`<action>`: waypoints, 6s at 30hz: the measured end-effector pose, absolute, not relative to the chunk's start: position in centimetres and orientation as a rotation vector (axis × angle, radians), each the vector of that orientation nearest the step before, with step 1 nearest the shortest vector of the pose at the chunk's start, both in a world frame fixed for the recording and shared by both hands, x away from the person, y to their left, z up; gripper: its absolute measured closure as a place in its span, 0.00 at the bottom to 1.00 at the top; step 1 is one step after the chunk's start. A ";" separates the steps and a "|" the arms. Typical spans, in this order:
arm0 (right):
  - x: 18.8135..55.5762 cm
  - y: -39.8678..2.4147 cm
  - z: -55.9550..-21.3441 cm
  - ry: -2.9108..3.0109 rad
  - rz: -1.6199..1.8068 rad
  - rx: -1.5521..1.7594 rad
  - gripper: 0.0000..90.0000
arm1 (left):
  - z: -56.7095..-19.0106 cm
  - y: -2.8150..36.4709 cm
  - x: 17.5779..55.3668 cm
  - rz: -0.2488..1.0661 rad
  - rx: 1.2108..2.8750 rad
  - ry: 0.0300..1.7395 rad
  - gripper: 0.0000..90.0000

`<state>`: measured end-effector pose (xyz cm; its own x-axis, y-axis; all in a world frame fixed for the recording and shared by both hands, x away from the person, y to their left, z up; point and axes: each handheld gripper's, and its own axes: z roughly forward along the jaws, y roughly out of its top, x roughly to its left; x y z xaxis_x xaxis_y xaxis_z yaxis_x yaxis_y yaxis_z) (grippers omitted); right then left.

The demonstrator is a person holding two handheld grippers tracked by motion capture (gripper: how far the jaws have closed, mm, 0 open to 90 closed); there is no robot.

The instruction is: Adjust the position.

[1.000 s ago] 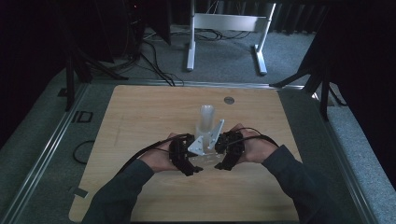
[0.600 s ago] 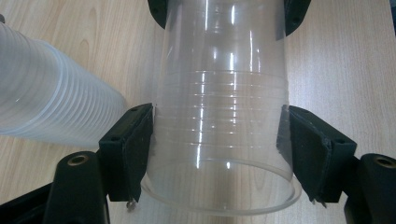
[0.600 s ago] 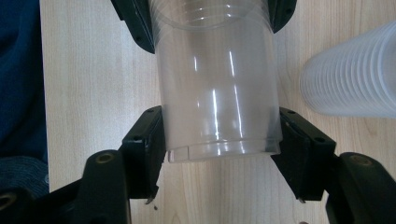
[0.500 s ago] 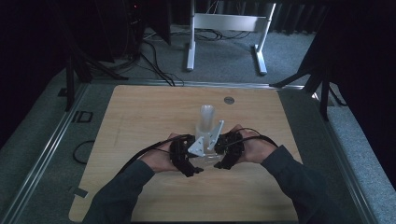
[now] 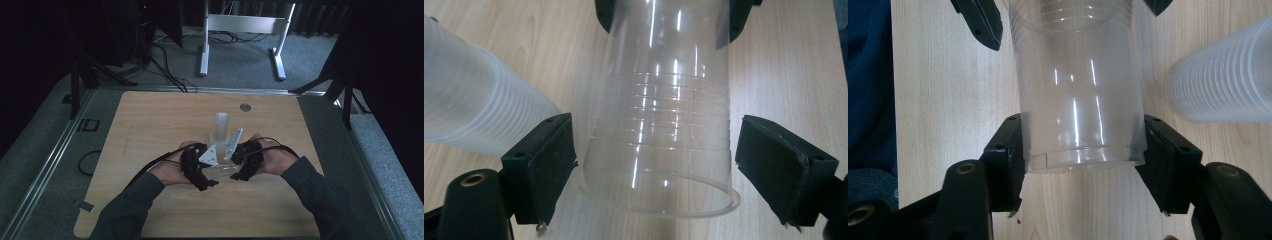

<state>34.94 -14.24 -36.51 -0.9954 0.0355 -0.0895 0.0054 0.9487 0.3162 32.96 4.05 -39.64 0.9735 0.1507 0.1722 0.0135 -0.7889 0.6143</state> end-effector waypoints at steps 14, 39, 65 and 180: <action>35.1 -14.9 -37.0 2.998 0.521 0.069 0.46 | -39.2 5.6 33.5 0.269 2.365 0.189 0.19; 35.7 -17.6 -39.8 2.938 0.687 0.182 0.46 | -41.6 8.7 34.4 0.232 2.208 0.374 0.19; 35.9 -20.1 -41.0 2.805 1.070 0.333 0.46 | -42.4 9.4 34.2 0.200 2.066 0.435 0.19; 34.8 -20.4 -40.2 2.466 1.865 0.300 0.46 | -39.1 7.9 34.3 0.040 1.674 0.343 0.28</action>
